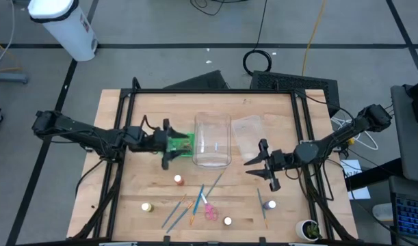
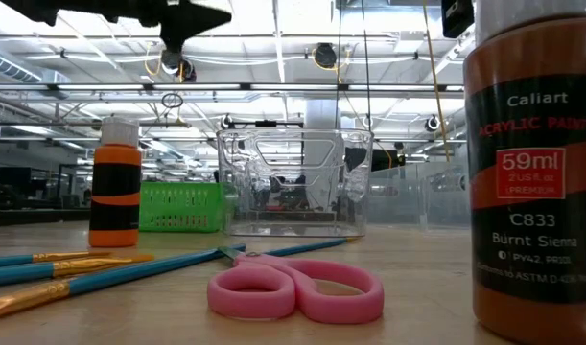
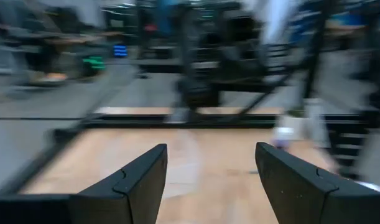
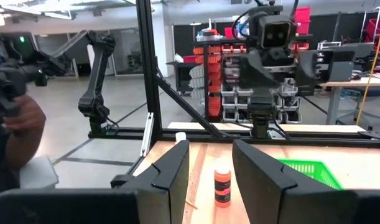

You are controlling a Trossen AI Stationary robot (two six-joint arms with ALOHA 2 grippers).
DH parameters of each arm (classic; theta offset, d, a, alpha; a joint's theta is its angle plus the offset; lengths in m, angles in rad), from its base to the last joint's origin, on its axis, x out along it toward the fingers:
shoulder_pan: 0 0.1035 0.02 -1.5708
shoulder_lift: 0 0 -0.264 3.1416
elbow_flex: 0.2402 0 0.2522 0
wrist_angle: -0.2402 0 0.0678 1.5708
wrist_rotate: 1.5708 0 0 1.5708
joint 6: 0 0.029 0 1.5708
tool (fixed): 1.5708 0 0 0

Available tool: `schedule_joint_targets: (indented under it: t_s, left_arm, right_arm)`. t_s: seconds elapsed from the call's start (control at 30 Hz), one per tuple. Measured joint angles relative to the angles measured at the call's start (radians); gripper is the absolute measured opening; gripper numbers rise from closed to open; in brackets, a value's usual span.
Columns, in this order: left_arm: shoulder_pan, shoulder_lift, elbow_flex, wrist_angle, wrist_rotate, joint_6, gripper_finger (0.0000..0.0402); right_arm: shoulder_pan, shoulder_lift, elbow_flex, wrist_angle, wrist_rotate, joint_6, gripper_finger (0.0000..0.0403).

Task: Pick & Place Paint Supplies
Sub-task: Put the pink scissors into the green bin

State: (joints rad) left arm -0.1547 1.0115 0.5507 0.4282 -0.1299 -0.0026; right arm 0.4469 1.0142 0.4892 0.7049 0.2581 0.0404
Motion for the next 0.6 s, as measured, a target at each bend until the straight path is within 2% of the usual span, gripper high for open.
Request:
schedule_joint_targets:
  t_s: [0.13, 0.27, 0.37, 0.47, 0.53, 0.6]
  left_arm:
    - [0.000, 0.009, 0.000, -0.004, 0.126, -0.046, 0.0253]
    - [-0.022, 0.037, 0.000, -0.002, 0.156, -0.104, 0.0253]
    - [-0.079, 0.086, 0.000, 0.034, 0.198, -0.107, 0.0253]
    - [-0.174, 0.156, 0.038, 0.081, 0.260, -0.028, 0.0253]
    - [-0.239, 0.202, 0.113, 0.003, 0.236, 0.033, 0.0253]
    - [-0.287, 0.260, 0.220, -0.140, 0.160, 0.073, 0.0253]
  right_arm:
    - [0.000, 0.000, 0.000, -0.007, 0.000, -0.004, 0.0114]
    - [0.000, 0.000, 0.000, -0.007, 0.001, -0.013, 0.0114]
    - [0.000, 0.000, 0.000, -0.006, 0.001, -0.047, 0.0114]
    - [0.000, 0.000, 0.000, 0.005, 0.001, -0.059, 0.0114]
    - [0.000, 0.000, 0.000, 0.014, 0.001, -0.060, 0.0114]
    - [0.000, 0.000, 0.000, 0.018, 0.001, -0.060, 0.0114]
